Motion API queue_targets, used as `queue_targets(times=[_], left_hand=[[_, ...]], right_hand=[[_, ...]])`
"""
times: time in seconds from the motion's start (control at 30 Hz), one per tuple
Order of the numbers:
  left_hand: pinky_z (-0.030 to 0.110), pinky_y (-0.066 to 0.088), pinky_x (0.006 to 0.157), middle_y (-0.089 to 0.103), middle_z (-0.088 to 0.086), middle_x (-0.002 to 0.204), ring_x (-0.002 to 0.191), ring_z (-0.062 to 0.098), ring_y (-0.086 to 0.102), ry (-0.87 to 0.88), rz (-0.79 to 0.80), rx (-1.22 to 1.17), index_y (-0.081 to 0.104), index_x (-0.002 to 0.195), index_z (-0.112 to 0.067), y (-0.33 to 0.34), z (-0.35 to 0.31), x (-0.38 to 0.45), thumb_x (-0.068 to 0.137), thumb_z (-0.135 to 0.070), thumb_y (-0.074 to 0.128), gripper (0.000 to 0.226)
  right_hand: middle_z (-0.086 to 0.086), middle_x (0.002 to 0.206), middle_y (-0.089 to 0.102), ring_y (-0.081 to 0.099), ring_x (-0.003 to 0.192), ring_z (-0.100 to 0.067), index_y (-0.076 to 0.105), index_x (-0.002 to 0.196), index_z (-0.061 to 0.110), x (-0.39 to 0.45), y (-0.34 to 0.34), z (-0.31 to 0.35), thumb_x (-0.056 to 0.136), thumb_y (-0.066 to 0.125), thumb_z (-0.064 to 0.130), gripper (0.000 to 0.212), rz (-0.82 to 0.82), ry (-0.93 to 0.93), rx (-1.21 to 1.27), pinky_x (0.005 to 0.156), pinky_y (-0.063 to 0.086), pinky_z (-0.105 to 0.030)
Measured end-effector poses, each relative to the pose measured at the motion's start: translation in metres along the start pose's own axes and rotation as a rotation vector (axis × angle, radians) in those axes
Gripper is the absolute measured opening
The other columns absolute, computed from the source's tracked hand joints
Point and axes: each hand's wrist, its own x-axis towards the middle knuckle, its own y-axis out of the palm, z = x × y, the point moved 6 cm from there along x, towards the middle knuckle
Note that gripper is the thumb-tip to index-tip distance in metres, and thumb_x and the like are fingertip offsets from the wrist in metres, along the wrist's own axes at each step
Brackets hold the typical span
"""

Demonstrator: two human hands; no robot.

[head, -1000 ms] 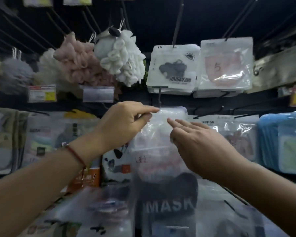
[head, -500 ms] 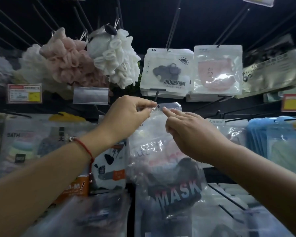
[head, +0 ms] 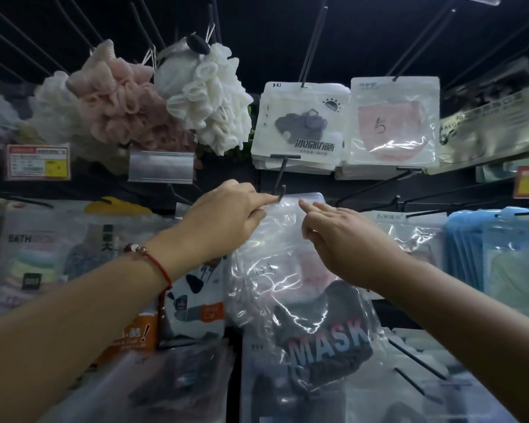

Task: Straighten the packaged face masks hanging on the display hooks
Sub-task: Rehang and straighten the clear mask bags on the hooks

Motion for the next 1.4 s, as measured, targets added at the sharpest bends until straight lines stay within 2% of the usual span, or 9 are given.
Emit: queue_targets(times=[0.17,0.33,0.47,0.63,0.77,1.0,1.1,1.2,1.4], left_hand=[[0.035,0.035,0.107,0.047,-0.01,0.133,0.125,0.011,0.039,-0.012,-0.024,-0.067,0.056,0.137,-0.038,-0.008,-0.002,-0.017,0.103,-0.044,0.042,0.037],[0.021,0.04,0.088,0.056,-0.022,0.114,0.107,-0.003,0.048,0.067,0.016,-0.169,0.055,0.133,-0.042,-0.018,-0.023,-0.039,0.098,-0.053,0.046,0.038],[0.008,0.042,0.073,0.061,-0.025,0.096,0.087,-0.005,0.058,0.101,0.036,-0.355,0.058,0.133,-0.045,-0.014,-0.03,-0.046,0.098,-0.026,0.06,0.04],[0.009,0.045,0.077,0.063,-0.029,0.103,0.091,-0.009,0.062,0.121,-0.083,-0.423,0.066,0.129,-0.031,-0.018,-0.024,-0.049,0.097,-0.009,0.06,0.039],[0.022,0.054,0.08,0.07,-0.018,0.103,0.09,0.003,0.068,0.097,-0.145,-0.473,0.071,0.122,-0.027,-0.024,-0.017,-0.046,0.096,-0.008,0.061,0.034],[0.043,0.054,0.06,0.073,-0.006,0.073,0.06,0.024,0.067,0.031,-0.185,-0.502,0.072,0.114,-0.035,-0.034,-0.012,-0.025,0.098,-0.019,0.061,0.025],[0.038,0.056,0.06,0.074,-0.01,0.077,0.064,0.022,0.069,0.027,-0.166,-0.52,0.072,0.116,-0.03,-0.035,-0.013,-0.012,0.098,-0.017,0.06,0.025],[0.024,0.045,0.046,0.069,-0.012,0.061,0.045,0.011,0.052,-0.017,-0.145,-0.528,0.073,0.117,-0.027,-0.029,-0.008,-0.002,0.097,-0.015,0.061,0.026],[0.026,0.056,0.062,0.073,-0.008,0.073,0.06,0.013,0.067,-0.127,-0.044,-0.484,0.07,0.12,-0.033,-0.008,0.0,0.006,0.097,-0.023,0.061,0.027]], right_hand=[[-0.002,0.158,0.03,0.031,0.144,-0.017,0.058,0.103,0.017,0.0,0.0,0.001,0.102,0.037,0.015,0.021,0.015,0.049,0.039,0.113,0.03,-0.032],[0.004,0.151,0.044,0.054,0.124,-0.02,0.061,0.106,0.019,-0.003,-0.008,0.007,0.101,0.041,0.02,0.02,-0.012,0.129,0.057,0.098,0.042,-0.032],[0.005,0.118,0.067,0.062,0.097,-0.022,0.06,0.117,0.024,-0.009,-0.02,0.017,0.101,0.044,0.027,0.022,-0.06,0.173,0.133,0.082,0.048,-0.041],[0.019,0.149,0.042,0.051,0.127,-0.014,0.057,0.125,0.034,-0.016,-0.023,0.014,0.099,0.05,0.03,0.028,-0.067,0.174,0.134,0.1,0.042,-0.032],[0.008,0.155,0.034,0.037,0.141,-0.014,0.045,0.144,0.027,-0.026,-0.02,0.014,0.095,0.054,0.028,0.05,-0.117,0.102,0.04,0.115,0.022,-0.026],[-0.002,0.156,0.032,0.025,0.147,-0.023,0.037,0.15,0.019,-0.031,-0.012,0.022,0.093,0.046,0.037,0.06,-0.099,-0.001,-0.11,0.121,0.015,-0.042],[0.002,0.16,0.021,0.015,0.149,-0.019,0.028,0.153,0.025,-0.022,-0.009,0.019,0.095,0.035,0.045,0.062,-0.068,0.011,-0.098,0.122,0.005,-0.036],[0.005,0.161,0.015,0.009,0.15,-0.016,0.024,0.154,0.027,-0.014,-0.006,0.017,0.096,0.033,0.047,0.062,-0.077,0.029,-0.05,0.121,0.002,-0.033],[0.012,0.161,0.002,-0.002,0.15,-0.011,0.011,0.155,0.033,-0.008,0.014,0.014,0.101,0.037,0.048,0.062,-0.003,0.065,-0.004,0.117,-0.011,-0.024]])
